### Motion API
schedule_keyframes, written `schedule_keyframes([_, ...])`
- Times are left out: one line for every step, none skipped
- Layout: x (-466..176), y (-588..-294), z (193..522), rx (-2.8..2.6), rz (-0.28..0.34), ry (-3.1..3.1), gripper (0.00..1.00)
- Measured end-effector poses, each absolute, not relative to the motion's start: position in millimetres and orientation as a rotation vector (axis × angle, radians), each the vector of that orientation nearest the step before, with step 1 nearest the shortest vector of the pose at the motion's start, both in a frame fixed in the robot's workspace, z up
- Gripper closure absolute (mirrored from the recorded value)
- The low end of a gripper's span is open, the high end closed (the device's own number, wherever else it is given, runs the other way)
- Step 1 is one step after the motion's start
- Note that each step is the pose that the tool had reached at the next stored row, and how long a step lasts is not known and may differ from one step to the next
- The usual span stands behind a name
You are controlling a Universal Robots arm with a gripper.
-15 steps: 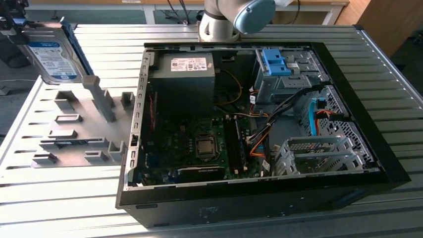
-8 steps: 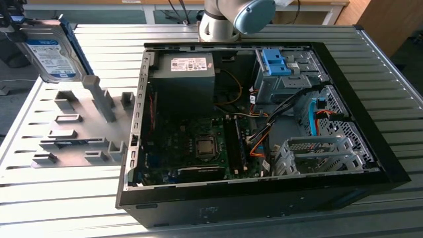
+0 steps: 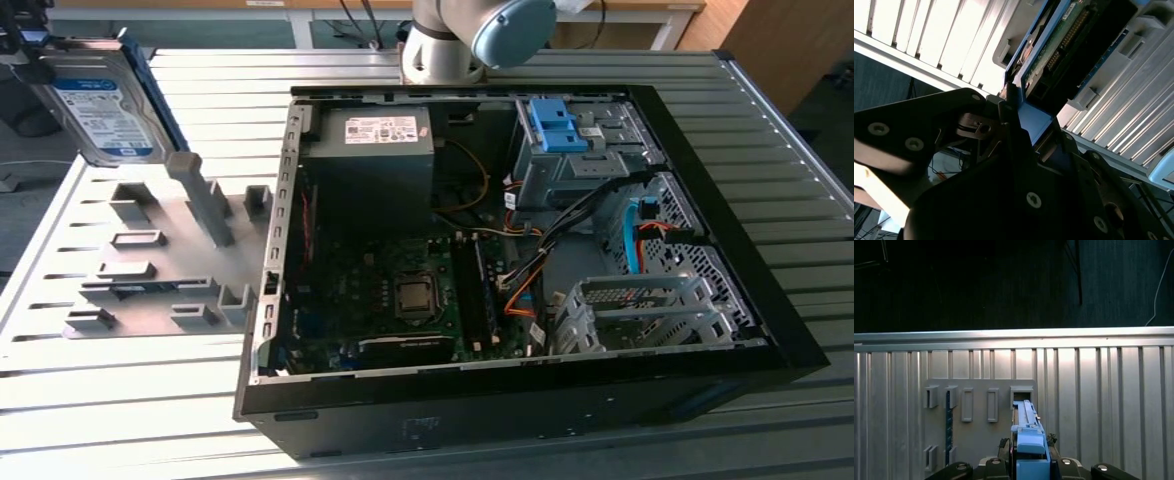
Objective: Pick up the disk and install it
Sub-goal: 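Pick up the disk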
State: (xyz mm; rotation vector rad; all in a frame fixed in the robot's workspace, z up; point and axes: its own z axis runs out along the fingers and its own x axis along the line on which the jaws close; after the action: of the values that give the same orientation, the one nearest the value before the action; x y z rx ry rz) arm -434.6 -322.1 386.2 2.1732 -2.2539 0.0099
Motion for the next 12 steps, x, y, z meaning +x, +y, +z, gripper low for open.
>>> schedule_keyframes([-434.5,-322.0,387.2,2.173,0.010,-2.254,0.64])
schedule_keyframes([-434.5,-322.0,388.4,2.173,0.010,-2.254,0.64])
schedule_keyframes([-434.6,-322.1,389.5,2.173,0.010,-2.254,0.64])
schedule_keyframes([-434.6,-322.1,390.7,2.173,0.010,-2.254,0.64])
schedule_keyframes([-434.6,-322.1,391.7,2.173,0.010,-2.254,0.64])
schedule_keyframes([-434.6,-322.1,392.8,2.173,0.010,-2.254,0.64])
schedule_keyframes([-434.6,-322.1,393.6,2.174,0.010,-2.254,0.64])
schedule_keyframes([-434.6,-322.1,394.3,2.173,0.010,-2.254,0.64])
schedule_keyframes([-434.6,-322.0,395.1,2.173,0.010,-2.254,0.64])
schedule_keyframes([-434.6,-322.1,395.8,2.173,0.010,-2.254,0.64])
schedule_keyframes([-434.6,-322.1,396.4,2.174,0.010,-2.254,0.64])
schedule_keyframes([-434.6,-322.1,396.9,2.174,0.010,-2.254,0.64])
